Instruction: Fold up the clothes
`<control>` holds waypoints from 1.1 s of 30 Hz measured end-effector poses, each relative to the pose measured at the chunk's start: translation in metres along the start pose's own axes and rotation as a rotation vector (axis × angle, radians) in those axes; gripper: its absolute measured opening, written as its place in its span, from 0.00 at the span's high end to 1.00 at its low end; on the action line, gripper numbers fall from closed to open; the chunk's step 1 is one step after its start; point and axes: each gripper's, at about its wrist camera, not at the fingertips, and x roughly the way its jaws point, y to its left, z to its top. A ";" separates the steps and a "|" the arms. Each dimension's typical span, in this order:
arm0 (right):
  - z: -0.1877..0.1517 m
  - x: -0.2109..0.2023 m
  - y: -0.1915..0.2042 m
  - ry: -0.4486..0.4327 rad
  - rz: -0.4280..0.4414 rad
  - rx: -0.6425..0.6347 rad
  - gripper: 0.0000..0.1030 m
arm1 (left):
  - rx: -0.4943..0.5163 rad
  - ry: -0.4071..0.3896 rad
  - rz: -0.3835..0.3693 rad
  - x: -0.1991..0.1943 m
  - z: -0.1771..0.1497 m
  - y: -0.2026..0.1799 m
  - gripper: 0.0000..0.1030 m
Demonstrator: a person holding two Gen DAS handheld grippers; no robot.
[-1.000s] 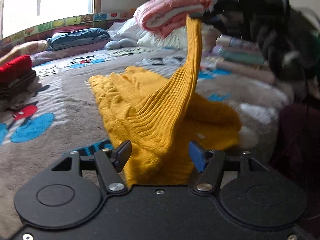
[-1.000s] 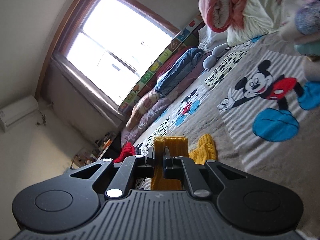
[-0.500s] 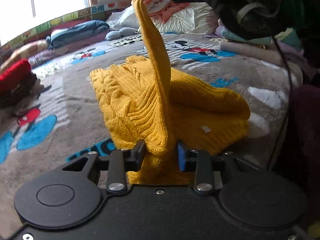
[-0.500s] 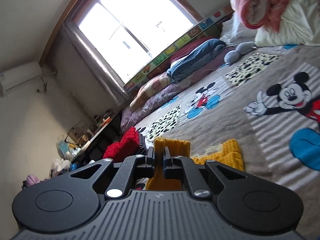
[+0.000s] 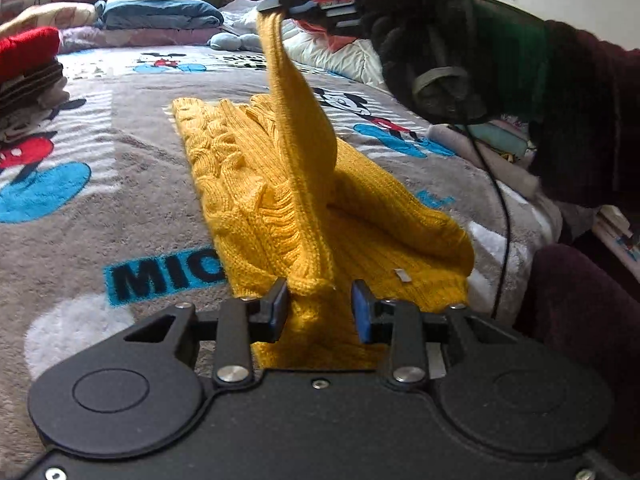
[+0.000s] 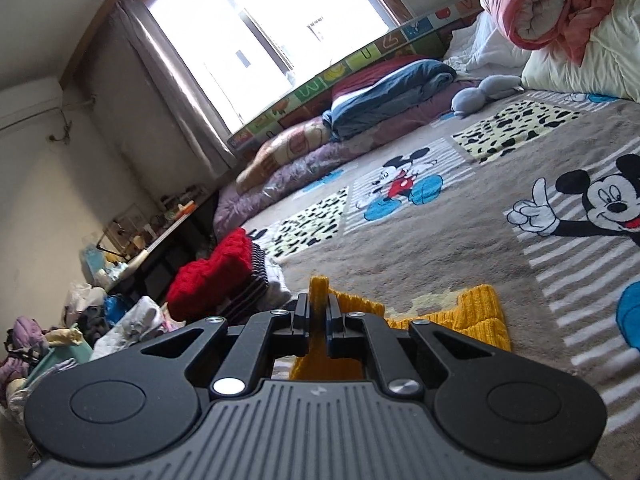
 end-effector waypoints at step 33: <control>-0.037 0.134 -0.005 0.276 -0.199 -0.135 0.91 | -0.592 0.031 -0.298 0.000 -0.010 0.078 0.75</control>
